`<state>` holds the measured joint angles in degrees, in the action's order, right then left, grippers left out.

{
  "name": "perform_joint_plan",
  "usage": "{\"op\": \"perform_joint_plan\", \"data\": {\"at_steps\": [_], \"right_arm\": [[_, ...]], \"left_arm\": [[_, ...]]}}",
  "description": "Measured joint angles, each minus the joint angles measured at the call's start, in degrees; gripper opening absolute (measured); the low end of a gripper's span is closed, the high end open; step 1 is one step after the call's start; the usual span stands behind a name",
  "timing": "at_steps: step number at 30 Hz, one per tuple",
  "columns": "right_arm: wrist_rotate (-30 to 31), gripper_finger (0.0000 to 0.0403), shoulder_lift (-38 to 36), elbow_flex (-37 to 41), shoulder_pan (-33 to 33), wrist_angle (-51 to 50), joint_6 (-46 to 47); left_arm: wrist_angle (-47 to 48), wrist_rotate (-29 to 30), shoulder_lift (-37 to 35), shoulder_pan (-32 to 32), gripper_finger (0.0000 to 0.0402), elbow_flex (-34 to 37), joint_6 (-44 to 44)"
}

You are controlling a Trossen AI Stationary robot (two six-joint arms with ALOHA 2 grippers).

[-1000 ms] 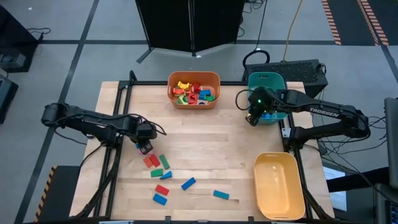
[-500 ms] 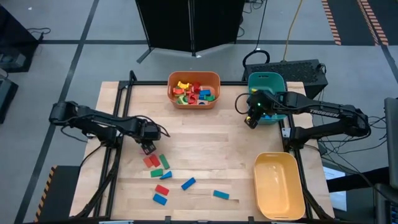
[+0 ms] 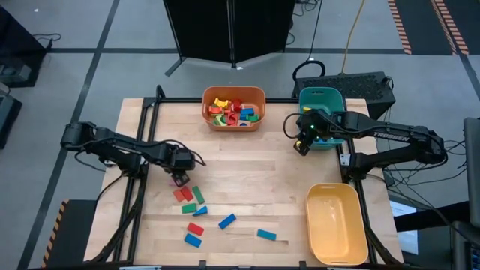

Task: Sort blocks by size
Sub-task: Put the blue rectangular block into the green bin

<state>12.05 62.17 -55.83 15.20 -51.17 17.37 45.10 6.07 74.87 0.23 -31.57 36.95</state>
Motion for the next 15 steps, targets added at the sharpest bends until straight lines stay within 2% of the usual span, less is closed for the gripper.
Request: {"op": "perform_joint_plan", "data": {"at_steps": [6, 15], "right_arm": [[0.0, 0.0139, 0.0, 0.0, 0.0, -0.02, 0.0], [0.02, 0.0139, 0.0, 0.0, 0.0, -0.07, 0.0]], "left_arm": [[-2.15, 1.47, 0.02, -0.3, 0.0192, 0.04, 4.54], [-6.68, 2.84, 0.07, -1.68, 0.027, 0.07, 7.83]]}}
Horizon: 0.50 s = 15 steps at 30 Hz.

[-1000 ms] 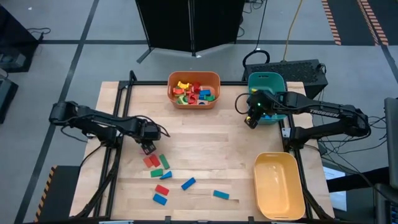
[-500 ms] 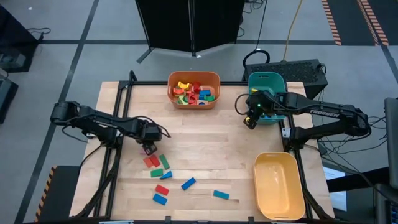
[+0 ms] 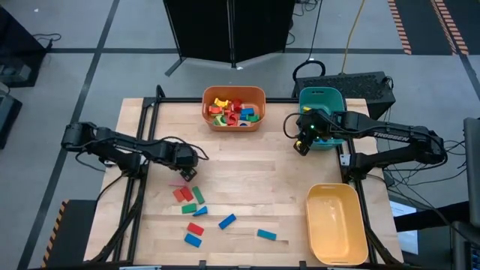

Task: Sort blocks by size
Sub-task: Put the blue rectangular block into the green bin

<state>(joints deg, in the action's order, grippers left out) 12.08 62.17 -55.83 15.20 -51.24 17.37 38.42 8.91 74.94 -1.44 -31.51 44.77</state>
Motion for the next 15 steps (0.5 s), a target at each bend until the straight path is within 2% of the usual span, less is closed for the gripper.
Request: {"op": "perform_joint_plan", "data": {"at_steps": [6, 15], "right_arm": [[0.0, 0.0139, 0.0, 0.0, 0.0, -0.12, 0.0], [0.02, 0.0139, 0.0, 0.0, 0.0, -0.5, -0.02]], "left_arm": [[-6.53, -1.44, 0.0, -1.7, 0.0285, -0.06, 1.53], [-6.17, -1.91, 0.0, -4.16, 0.0286, -0.07, 0.05]]}}
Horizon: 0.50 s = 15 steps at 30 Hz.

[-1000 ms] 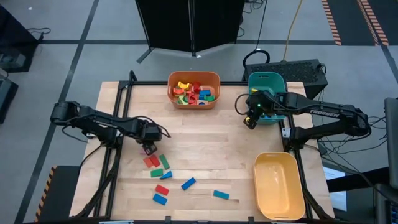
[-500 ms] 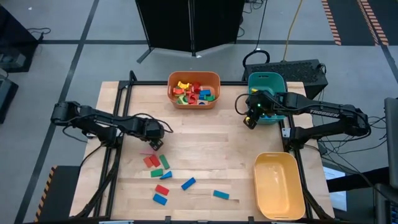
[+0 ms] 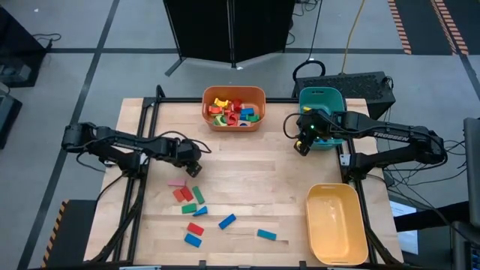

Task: Sort blocks by size
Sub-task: Put the blue rectangular block into the green bin

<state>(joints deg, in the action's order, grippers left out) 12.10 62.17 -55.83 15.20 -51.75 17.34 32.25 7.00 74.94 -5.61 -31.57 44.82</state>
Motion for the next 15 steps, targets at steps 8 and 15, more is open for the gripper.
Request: {"op": "perform_joint_plan", "data": {"at_steps": [8, 15], "right_arm": [[0.29, 0.0139, 0.0, 0.03, -0.01, 0.47, 0.0], [1.42, 0.0139, -0.02, 5.87, -1.73, 8.14, 0.29]], "left_arm": [[-0.53, 0.64, 4.0, 0.0, 0.0251, -0.31, -0.75], [-2.68, 0.59, 6.0, 0.09, 0.0174, -0.38, -4.06]]}}
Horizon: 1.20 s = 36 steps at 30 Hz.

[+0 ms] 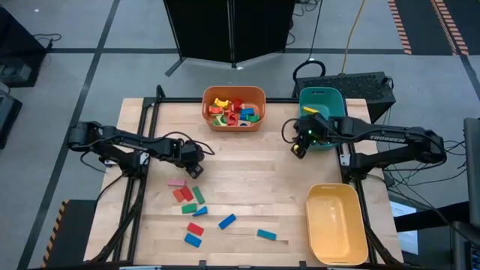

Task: Sort blocks by size
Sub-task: Put the blue rectangular block into the green bin

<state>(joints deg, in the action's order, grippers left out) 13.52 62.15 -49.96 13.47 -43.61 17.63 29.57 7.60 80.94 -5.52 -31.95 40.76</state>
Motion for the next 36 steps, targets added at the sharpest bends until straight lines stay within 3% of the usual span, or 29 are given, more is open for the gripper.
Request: {"op": "perform_joint_plan", "data": {"at_steps": [3, 9, 18, 21, 27, 36], "right_arm": [[0.02, 0.0139, 0.0, 3.95, -0.88, 5.28, 1.02], [-2.25, 0.0139, 0.0, 12.55, -2.55, 26.28, -1.99], [-3.76, 0.0139, 1.94, 21.79, -5.49, 54.72, -9.72], [-6.36, 0.0139, 3.88, 22.17, -6.7, 55.68, -11.51], [-6.04, 0.0139, 8.78, 22.17, -9.94, 58.91, -16.2], [-6.14, 0.0139, 16.83, 22.15, -14.5, 74.89, -30.91]], "left_arm": [[-1.9, 0.12, -0.56, 0.14, 0.0145, 0.25, -2.73], [-4.88, 0.79, -0.59, 1.15, 0.0093, -0.1, -8.23], [-14.6, -1.53, -0.35, 2.94, 0.0092, -0.34, -12.14], [-19.51, -3.17, -0.4, 3.5, 0.0092, -0.34, -14.54], [-28.99, -9.02, -0.43, 3.76, 0.0093, -0.34, -18.68], [-34.7, -13.59, -0.51, 3.74, 0.0093, -0.41, -19.18]]}}
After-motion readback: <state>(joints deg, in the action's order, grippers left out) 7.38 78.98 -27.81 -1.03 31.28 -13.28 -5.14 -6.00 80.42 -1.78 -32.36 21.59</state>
